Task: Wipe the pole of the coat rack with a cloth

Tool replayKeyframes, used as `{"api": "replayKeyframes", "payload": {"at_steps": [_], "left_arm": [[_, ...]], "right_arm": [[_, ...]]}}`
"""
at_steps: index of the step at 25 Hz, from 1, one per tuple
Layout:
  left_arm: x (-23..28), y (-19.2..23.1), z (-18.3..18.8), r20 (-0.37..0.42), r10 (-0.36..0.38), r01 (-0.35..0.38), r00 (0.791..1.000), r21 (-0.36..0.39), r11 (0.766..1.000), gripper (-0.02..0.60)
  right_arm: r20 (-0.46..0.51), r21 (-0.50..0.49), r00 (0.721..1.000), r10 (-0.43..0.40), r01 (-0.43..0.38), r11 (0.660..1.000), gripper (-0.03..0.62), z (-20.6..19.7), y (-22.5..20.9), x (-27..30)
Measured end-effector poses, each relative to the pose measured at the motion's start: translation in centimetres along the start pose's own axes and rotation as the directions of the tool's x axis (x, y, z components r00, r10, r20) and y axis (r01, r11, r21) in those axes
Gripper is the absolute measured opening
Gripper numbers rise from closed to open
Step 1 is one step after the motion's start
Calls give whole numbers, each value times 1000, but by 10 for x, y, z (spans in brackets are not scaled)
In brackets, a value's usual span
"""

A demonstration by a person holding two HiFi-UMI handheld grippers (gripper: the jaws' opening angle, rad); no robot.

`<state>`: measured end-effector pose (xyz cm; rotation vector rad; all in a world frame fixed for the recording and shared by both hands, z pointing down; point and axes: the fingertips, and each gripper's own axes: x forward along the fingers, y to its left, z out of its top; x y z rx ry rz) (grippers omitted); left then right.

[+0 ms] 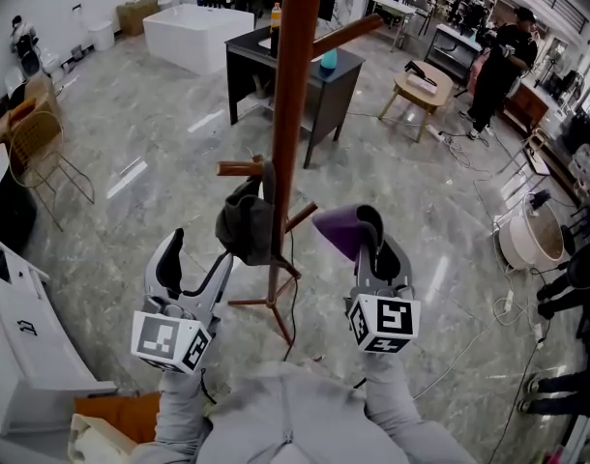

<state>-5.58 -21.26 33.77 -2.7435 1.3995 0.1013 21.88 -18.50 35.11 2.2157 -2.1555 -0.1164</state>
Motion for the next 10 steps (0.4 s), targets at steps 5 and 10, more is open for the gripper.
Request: {"api": "replayKeyframes", "payload": {"at_steps": [5, 10], "left_arm": [[-4, -1, 1, 4, 3, -3, 1000, 4, 1000, 383], [-2, 2, 3, 4, 5, -5, 1000, 4, 1000, 383]], "right_arm": [[2, -1, 1000, 6, -6, 1000, 49, -1, 3, -3], [3, 2, 1000, 6, -6, 1000, 49, 4, 4, -1]]}}
